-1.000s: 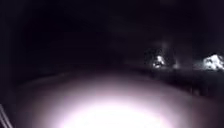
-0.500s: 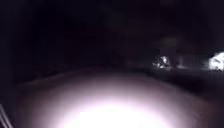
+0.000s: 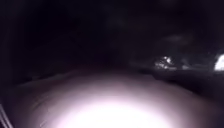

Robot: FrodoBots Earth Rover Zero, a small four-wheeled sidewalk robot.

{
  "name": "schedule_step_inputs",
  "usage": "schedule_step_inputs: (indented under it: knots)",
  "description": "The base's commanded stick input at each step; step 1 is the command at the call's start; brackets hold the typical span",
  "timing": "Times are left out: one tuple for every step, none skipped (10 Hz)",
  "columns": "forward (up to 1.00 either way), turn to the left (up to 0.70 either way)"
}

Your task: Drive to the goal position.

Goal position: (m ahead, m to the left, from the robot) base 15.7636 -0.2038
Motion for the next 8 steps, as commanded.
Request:
schedule_step_inputs:
  knots:
    - [1.0, 0.0]
    - [1.0, 0.0]
    - [1.0, 0.0]
    - [1.0, 0.0]
    - [1.0, 0.0]
    - [1.0, 0.0]
    - [1.0, 0.0]
    - [1.0, 0.0]
